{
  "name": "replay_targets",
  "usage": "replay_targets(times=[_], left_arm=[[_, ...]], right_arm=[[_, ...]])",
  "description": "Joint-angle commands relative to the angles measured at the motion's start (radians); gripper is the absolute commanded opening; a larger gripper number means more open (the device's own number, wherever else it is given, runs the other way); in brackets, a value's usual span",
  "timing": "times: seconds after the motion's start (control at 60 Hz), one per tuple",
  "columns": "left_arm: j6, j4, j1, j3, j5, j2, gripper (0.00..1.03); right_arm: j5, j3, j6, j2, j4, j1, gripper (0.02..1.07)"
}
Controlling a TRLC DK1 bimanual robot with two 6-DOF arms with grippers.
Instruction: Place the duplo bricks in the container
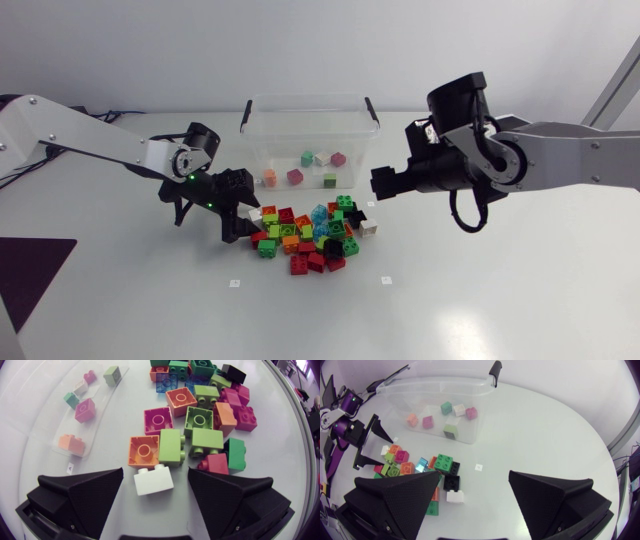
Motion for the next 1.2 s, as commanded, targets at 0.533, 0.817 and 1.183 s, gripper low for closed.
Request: replay_targets(times=[0.533,0.817,1.183], left_arm=[[-0.027,-0.143,0.018,-0.008,-0.028,-0.098,0.32],[-0.039,-0.200,0.046,-0.020,-0.026,-0.253,0.32],[-0.154,-0.225,0.008,0.034,-0.026,-0.397,0.32]], right_arm=[[0.039,0.015,0.008,0.226,-0.022,0.101,0.96],[0.056,0.087,0.010,0.318,-0.062,0.101,0.88],[0.061,0.118,0.010,0.388,-0.066,0.100,0.60]])
